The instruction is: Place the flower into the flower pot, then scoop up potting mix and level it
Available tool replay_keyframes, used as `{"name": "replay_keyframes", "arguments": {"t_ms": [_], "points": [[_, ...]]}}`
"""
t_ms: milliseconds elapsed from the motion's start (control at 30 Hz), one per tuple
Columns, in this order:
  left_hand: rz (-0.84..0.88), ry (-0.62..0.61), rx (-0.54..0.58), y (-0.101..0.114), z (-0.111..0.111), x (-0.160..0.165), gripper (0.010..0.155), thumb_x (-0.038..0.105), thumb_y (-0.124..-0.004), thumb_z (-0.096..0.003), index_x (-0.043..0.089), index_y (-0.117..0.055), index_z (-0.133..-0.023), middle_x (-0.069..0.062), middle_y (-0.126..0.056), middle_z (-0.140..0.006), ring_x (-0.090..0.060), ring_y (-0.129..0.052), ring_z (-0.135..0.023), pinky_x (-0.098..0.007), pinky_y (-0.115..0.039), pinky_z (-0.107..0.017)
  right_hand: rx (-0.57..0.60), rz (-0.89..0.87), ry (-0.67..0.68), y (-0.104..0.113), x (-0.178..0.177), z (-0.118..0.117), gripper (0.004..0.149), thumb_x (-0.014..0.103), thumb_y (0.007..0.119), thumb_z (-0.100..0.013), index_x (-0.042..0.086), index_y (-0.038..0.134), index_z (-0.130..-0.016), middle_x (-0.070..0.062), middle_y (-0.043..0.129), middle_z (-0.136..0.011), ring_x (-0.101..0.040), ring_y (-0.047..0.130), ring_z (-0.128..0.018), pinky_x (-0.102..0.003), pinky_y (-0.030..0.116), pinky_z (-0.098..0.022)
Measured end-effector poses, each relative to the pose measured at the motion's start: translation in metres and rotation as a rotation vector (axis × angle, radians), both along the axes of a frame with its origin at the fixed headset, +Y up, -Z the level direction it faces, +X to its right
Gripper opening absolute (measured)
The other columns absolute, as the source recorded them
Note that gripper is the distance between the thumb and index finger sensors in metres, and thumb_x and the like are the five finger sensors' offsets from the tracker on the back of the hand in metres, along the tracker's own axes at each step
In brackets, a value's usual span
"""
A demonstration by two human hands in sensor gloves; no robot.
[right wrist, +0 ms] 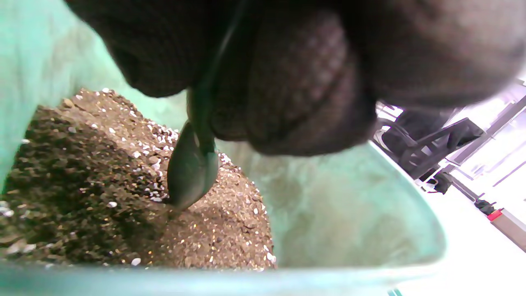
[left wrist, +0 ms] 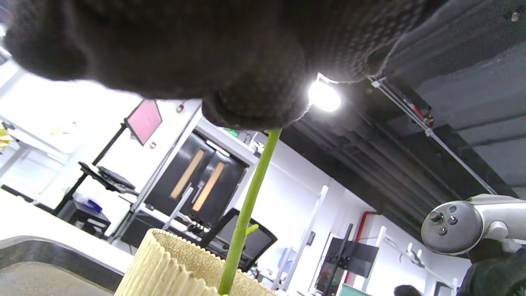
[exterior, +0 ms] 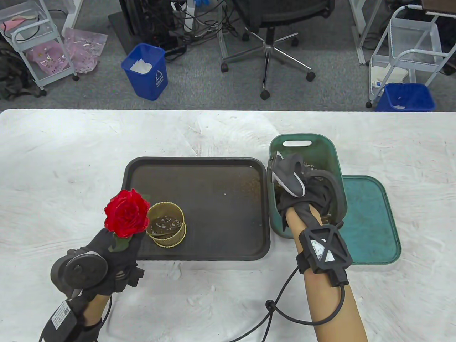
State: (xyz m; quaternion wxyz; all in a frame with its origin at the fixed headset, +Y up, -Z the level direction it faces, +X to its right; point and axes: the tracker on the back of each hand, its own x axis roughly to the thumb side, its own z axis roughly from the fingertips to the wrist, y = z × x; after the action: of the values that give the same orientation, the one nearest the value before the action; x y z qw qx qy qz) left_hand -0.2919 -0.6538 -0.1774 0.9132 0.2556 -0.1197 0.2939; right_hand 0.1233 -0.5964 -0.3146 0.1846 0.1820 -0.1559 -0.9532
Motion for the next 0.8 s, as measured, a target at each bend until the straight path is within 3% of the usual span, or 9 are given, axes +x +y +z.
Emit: {"name": "replay_keyframes", "arguments": {"t_ms": [300, 500, 800], "points": [[0.004, 0.003, -0.003, 0.0, 0.0, 0.0, 0.044, 0.047, -0.079, -0.0411, 0.019, -0.095, -0.071, -0.002, -0.103, -0.046, -0.014, -0.101, -0.013, -0.038, -0.092, -0.025, -0.068, -0.116, -0.069, 0.004, 0.008, 0.001, 0.048, 0.035, 0.079, -0.04, 0.013, 0.083, -0.082, -0.012, 0.101, -0.053, -0.026, 0.103, -0.02, -0.042, 0.091, -0.012], [0.002, 0.003, -0.002, 0.0, 0.0, 0.0, 0.044, 0.047, -0.079, -0.0411, 0.02, -0.094, -0.071, -0.001, -0.103, -0.046, -0.014, -0.101, -0.013, -0.038, -0.092, -0.025, -0.159, -0.424, -0.189, 0.005, 0.032, 0.005, 0.048, 0.035, 0.078, -0.04, 0.01, 0.084, -0.081, -0.012, 0.101, -0.05, -0.023, 0.102, -0.016, -0.04, 0.09, -0.009], [0.004, 0.004, -0.003, 0.0, 0.0, 0.0, 0.044, 0.047, -0.079, -0.0411, 0.02, -0.094, -0.071, -0.001, -0.103, -0.046, -0.014, -0.101, -0.013, -0.038, -0.092, -0.025, -0.138, -0.895, -0.356, -0.018, 0.062, 0.008, 0.05, 0.035, 0.075, -0.041, 0.005, 0.082, -0.081, -0.013, 0.1, -0.048, -0.02, 0.101, -0.013, -0.037, 0.09, -0.005]]}}
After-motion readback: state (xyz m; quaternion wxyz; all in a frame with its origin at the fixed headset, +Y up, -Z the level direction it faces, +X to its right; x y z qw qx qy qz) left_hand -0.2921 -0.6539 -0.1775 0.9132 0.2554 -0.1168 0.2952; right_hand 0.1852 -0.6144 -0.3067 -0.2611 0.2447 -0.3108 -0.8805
